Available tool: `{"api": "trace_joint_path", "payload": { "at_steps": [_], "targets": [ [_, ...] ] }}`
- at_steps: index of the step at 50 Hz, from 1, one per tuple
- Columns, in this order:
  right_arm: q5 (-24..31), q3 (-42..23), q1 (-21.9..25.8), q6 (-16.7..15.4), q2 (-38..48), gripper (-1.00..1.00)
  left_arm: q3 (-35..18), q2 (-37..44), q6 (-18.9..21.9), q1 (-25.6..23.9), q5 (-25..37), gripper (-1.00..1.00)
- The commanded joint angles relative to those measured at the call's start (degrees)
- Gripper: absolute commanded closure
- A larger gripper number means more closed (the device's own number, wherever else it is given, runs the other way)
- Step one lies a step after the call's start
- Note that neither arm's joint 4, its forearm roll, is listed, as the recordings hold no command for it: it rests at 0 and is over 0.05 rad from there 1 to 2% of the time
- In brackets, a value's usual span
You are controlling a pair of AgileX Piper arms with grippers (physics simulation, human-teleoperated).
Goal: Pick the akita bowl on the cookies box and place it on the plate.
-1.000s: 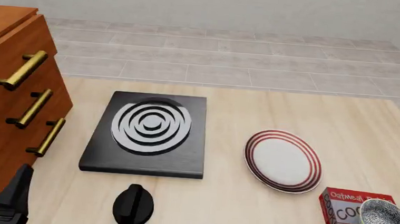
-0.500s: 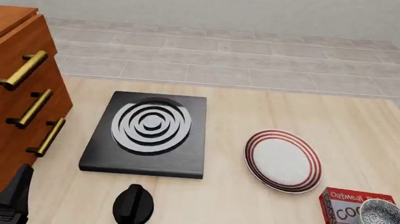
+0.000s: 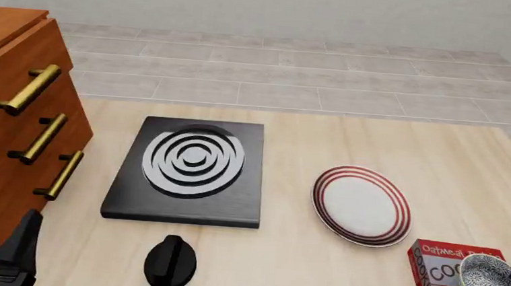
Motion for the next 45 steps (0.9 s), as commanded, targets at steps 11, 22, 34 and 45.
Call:
{"api": "trace_joint_path", "payload": {
  "at_steps": [11, 22, 34, 45],
  "targets": [
    [-3.86, 3.01, 0.67, 1.45, 2.47, -1.0, 0.0, 0.0, 0.0, 0.0, 0.0, -1.0],
    [-5.95, 4.16, 0.67, 1.25, 4.06, -1.0, 0.0, 0.0, 0.0, 0.0, 0.0, -1.0],
    [-8.16, 5.5, 1.01, 1.33, 5.61, -1.0, 0.0, 0.0, 0.0, 0.0, 0.0, -1.0],
    [-11.22, 7.37, 1.08, 1.8, 7.84, -1.0, 0.0, 0.0, 0.0, 0.0, 0.0, -1.0]
  ]
}}
